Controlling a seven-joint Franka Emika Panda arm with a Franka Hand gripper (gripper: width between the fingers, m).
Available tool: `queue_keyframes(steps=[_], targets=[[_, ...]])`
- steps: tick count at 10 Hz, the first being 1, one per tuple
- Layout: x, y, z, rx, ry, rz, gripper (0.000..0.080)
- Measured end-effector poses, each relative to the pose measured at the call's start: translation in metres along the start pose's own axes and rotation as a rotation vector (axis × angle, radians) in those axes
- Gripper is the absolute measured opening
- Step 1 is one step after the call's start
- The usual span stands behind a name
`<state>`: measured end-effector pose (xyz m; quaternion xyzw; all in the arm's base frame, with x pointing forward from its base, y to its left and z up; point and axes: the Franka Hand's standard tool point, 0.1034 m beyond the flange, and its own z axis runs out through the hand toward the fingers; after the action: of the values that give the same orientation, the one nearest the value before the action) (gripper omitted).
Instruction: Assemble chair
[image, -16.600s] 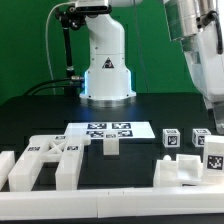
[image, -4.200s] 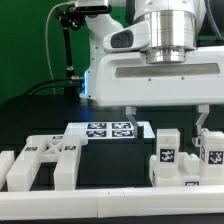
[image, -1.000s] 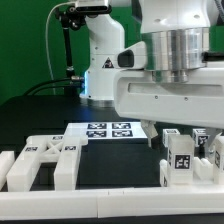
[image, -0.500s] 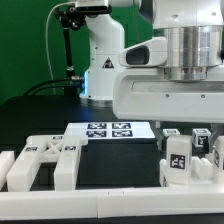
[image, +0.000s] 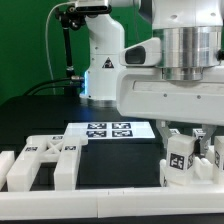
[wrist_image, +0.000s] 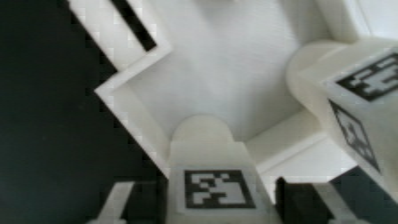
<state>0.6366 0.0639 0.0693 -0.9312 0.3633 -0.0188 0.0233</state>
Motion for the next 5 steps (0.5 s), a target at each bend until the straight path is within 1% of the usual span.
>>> queue_keyframes(steps=[1, 3, 5], targets=[[0.0025, -0.0012, -0.0009, -0.009, -0.017, 0.130, 0.0289], [0.0098, -0.0027, -0.0001, 0.013, -0.049, 0.426, 0.0289], [0.0112, -0.0048, 0.0012, 0.035, -0.062, 0.709, 0.0289]])
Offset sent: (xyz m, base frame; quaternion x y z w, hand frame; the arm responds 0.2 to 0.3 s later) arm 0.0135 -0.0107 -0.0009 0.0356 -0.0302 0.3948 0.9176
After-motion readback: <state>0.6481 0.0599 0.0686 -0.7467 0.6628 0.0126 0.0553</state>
